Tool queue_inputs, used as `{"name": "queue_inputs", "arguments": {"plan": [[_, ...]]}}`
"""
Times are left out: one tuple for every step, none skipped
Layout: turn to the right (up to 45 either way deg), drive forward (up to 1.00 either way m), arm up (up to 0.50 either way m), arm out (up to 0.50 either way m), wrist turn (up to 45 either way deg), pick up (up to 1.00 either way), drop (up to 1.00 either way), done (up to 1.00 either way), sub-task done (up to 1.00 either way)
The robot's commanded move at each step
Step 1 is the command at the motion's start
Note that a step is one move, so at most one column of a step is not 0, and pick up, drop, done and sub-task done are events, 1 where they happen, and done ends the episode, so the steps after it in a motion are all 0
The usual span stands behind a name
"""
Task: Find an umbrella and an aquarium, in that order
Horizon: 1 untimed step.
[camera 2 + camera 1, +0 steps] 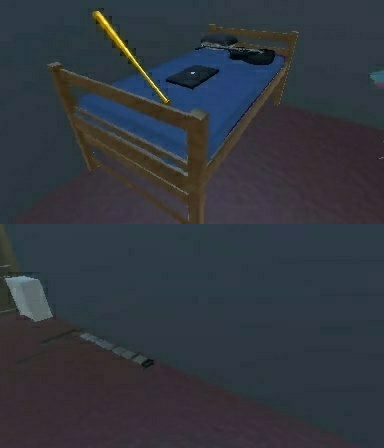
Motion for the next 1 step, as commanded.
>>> {"name": "queue_inputs", "arguments": {"plan": [[0.0, 0.55, 0.0, 0.0, 0.0, 0.0, 0.0, 0.0, 0.0]]}}
